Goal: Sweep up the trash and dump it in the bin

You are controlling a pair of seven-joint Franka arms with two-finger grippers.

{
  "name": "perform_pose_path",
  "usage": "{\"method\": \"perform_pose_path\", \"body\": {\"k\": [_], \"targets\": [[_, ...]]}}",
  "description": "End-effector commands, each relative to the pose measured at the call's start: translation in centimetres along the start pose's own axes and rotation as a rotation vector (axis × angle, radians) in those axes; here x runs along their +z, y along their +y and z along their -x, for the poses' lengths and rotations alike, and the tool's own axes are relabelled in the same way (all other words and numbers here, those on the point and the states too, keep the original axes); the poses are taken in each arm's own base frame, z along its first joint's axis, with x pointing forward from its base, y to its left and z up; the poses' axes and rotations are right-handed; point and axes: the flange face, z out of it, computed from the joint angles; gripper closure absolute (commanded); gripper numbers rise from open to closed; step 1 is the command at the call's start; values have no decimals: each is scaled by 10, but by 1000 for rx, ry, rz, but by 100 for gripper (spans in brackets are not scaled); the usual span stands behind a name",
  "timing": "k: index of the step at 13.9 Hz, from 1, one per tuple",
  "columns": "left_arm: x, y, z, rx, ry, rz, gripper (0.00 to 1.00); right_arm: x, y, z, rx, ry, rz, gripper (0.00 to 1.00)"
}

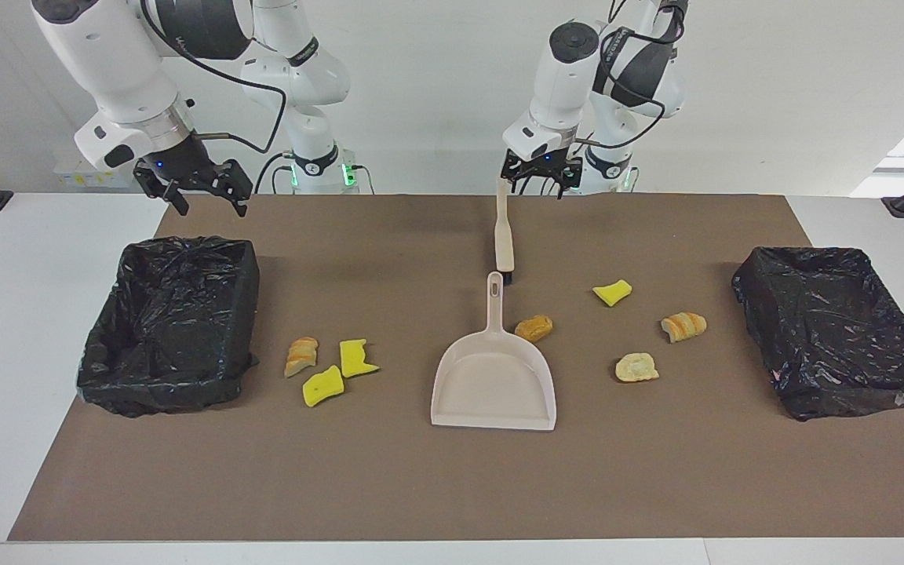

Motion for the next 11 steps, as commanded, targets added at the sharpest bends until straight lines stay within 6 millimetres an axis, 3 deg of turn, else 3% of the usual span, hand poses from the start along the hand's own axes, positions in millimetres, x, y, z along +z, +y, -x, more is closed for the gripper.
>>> {"method": "perform_pose_path", "body": {"k": [1,2,5,7,9,11], "targets": [[34,20,30,12,-4,5,0,-1,-1,5,22,-5,-19,0],[51,30,38,14,-11,3,0,0,0,5,22,-6,-11,0],[112,38,60,9,-37,38,0,17,-37,25,-49,9,-13,0],[125,40,70,20,-55,26,0,31,-63,26,-94,24,-29,0],[124,42,69,23,-36,38,0,41,-86,26,-108,7,-92,0],[140,54,73,36,-54,20,0,40,-120,26,-154,21,-114,0]]}}
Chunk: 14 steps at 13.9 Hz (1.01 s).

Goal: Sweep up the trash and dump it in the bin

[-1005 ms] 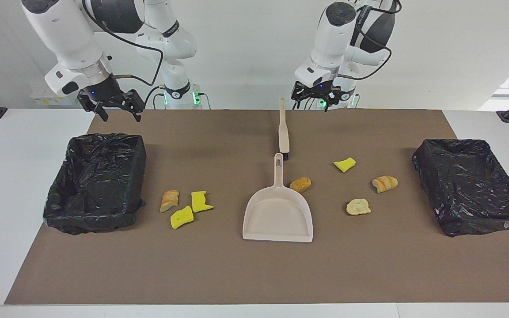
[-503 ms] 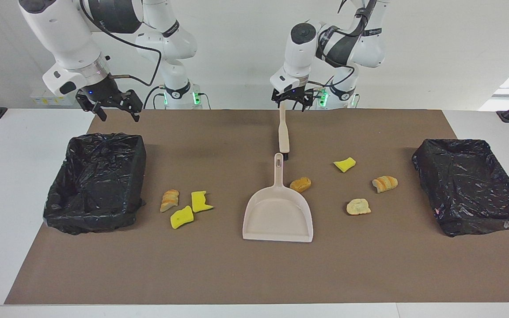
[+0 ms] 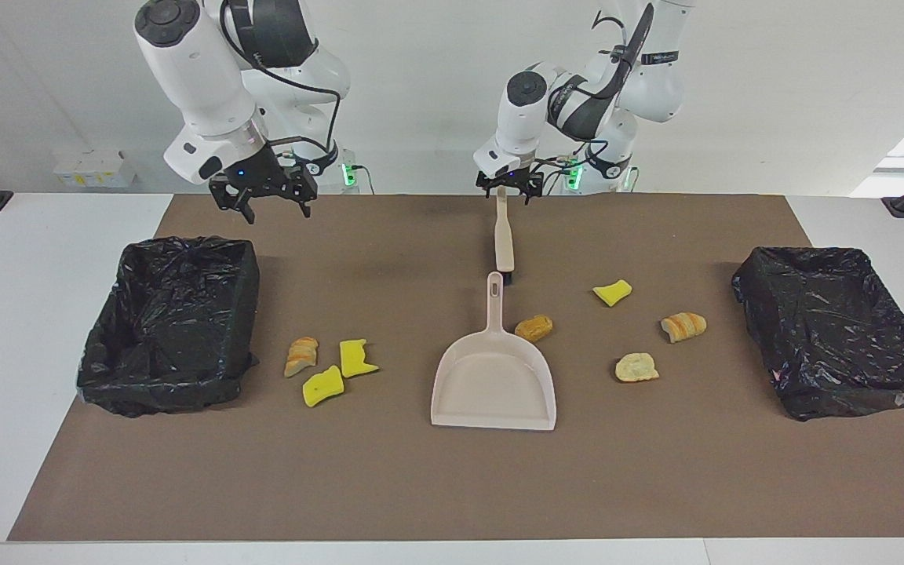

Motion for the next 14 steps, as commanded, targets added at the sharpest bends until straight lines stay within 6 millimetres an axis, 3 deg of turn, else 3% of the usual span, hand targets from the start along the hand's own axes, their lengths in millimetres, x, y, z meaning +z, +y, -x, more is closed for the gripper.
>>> {"method": "perform_pose_path", "body": {"k": [1,3,5,6,7,10,12,14], "targets": [[14,11,5,-10,5,14,3,4,-28,2,-15,11,-28,0],[14,11,5,-11,7,15,11,3,-43,-2,-28,14,-28,0],[15,11,6,-42,-1,10,41,0,-44,-15,-21,-15,-9,0],[15,11,6,-43,-4,8,61,0,-48,-17,-29,-16,-8,0],[14,11,5,-44,0,11,73,-1,-49,-17,-28,-13,-7,0],[11,13,-3,-50,0,16,95,7,-58,-20,-14,-19,-14,0],[1,15,-8,-64,10,26,100,24,-65,-31,26,-5,-28,0],[-14,15,-6,-94,-20,2,100,43,-107,-39,39,36,-33,0]]}}
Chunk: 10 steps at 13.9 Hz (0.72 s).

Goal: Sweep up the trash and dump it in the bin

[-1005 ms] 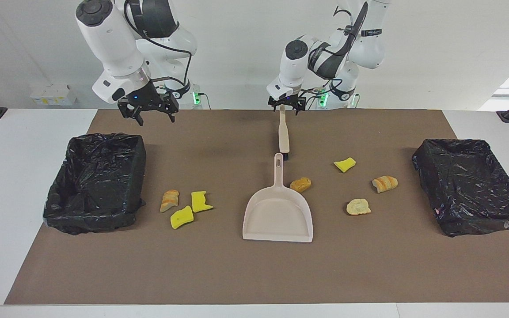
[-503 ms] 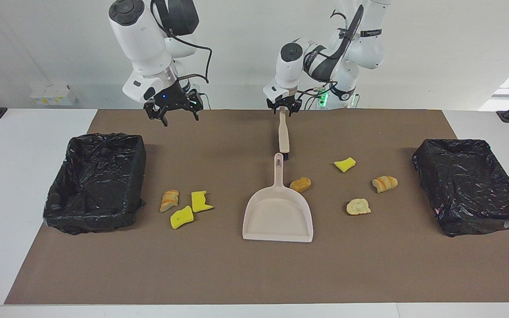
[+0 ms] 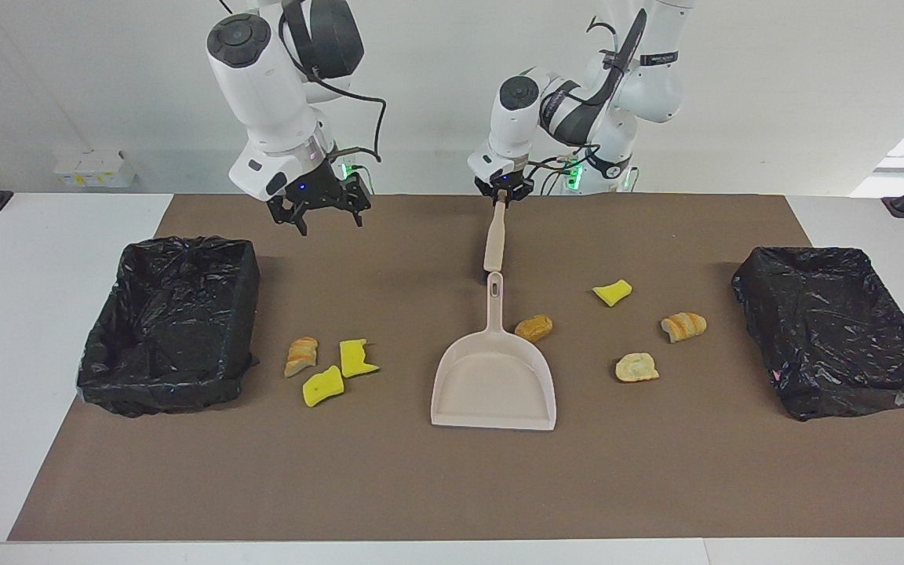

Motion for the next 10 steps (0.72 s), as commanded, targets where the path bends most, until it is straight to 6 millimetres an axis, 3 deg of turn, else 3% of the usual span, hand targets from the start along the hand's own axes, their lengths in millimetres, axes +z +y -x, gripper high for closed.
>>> {"method": "perform_pose_path", "body": {"k": [1,3,5,8,10], "targets": [[-24,0,3,-32,-37,-27,100,26,-53,-11,83,47,-30,0],[-41,-17,4,-17,-8,-91,100,40,-92,-16,51,112,-41,0],[-44,-26,6,-26,-38,-121,100,60,-113,-27,32,164,-63,0],[-69,-71,-10,-121,-25,-147,100,79,-115,-31,37,172,-74,0],[-72,-114,-31,-183,-8,-207,100,95,-136,-29,42,206,-95,0]]}}
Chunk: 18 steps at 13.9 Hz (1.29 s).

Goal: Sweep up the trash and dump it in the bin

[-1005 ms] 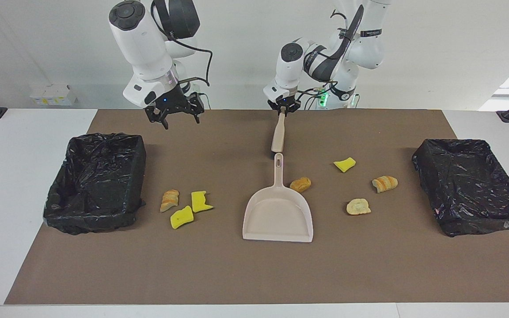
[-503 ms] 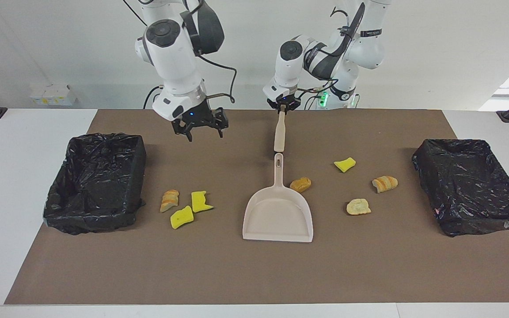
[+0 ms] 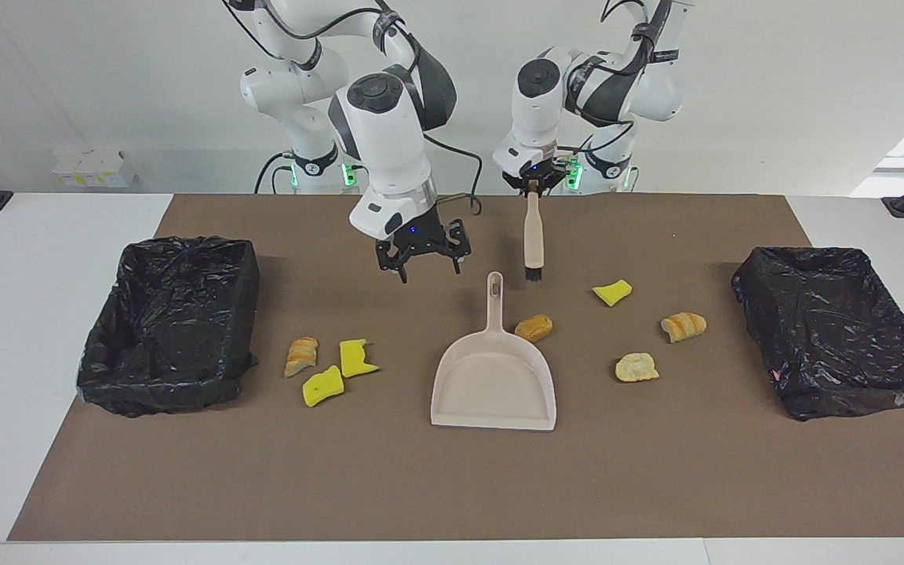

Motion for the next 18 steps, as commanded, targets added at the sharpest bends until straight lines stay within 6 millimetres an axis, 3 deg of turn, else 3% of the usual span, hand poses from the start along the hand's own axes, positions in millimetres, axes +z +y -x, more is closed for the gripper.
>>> {"method": "perform_pose_path", "body": {"k": [1,5,9,14,16,18], "targets": [[-3,-57,-30,-97,21,-56,100,20,-20,8,61,26,-33,0],[-2,-156,-96,-114,16,-57,100,57,-77,31,157,70,-36,0],[-6,-248,-154,-22,1,-7,100,100,-116,54,170,116,94,1],[30,-342,-194,17,-17,-20,100,135,-118,58,141,129,166,8],[37,-351,-192,55,-27,-12,100,138,-117,58,110,146,189,12],[44,-342,-183,78,-65,0,100,138,-116,57,114,145,187,20]]}}
